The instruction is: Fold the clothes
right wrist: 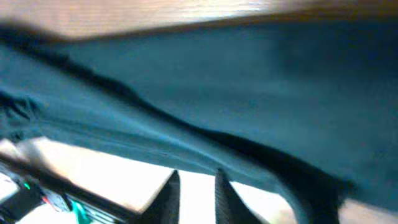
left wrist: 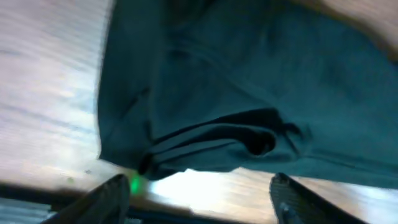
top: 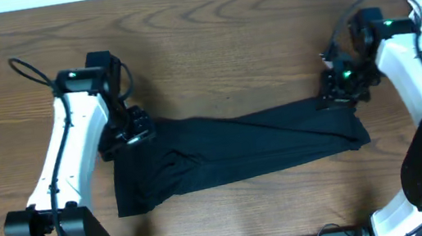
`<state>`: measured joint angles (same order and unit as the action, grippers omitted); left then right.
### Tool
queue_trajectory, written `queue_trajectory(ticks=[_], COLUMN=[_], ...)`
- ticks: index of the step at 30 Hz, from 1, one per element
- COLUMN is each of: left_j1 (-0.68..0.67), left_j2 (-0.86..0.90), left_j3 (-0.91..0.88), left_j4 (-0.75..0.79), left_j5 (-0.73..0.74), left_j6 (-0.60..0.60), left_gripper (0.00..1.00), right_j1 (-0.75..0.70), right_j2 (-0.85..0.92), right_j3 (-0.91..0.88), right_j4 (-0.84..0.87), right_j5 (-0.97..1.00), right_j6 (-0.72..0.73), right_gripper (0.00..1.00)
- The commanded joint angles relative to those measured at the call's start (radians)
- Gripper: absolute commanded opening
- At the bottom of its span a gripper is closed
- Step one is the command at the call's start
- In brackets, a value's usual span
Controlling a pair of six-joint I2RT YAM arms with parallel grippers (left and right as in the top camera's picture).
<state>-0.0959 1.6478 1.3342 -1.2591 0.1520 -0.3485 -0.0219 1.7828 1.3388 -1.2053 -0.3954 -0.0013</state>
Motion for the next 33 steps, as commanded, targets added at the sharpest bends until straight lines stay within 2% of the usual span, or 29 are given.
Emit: queue_trajectory(ticks=[1,8,16,22,29,33], left_j1=[-0.042,-0.074,-0.074,-0.074,-0.074,-0.074], left_j2=[-0.004,-0.002,-0.002,-0.002,-0.002,-0.002], left_j3=[-0.085,-0.22,-0.24,-0.24,-0.24,-0.24], left_j4=[0.06,0.258,0.326,0.327,0.326,0.326], left_j5=[0.04,0.04,0.039,0.039,0.039,0.039], left_j6=[0.014,0.014,0.014,0.014,0.014,0.014], left_gripper=[0.69,0.68,0.69,0.68,0.68,0.68], right_j1=[0.061,0.196,0.291,0.298,0.296,0.291], right_j2=[-0.014,-0.014,-0.014,-0.014,-0.014,-0.014], right_j3=[-0.065,-0.265,-0.389,-0.433,-0.438,-0.438], right_j4=[0.054,0.311,0.478,0.488,0.37,0.333], right_j5=[-0.047,-0.133,-0.155,-0.155,-0.15,-0.054], right_j6=[-0.023,-0.023,-0.023,-0.022,-0.023,-0.023], right_gripper=[0.08,0.01,0.01,0.01,0.01,0.01])
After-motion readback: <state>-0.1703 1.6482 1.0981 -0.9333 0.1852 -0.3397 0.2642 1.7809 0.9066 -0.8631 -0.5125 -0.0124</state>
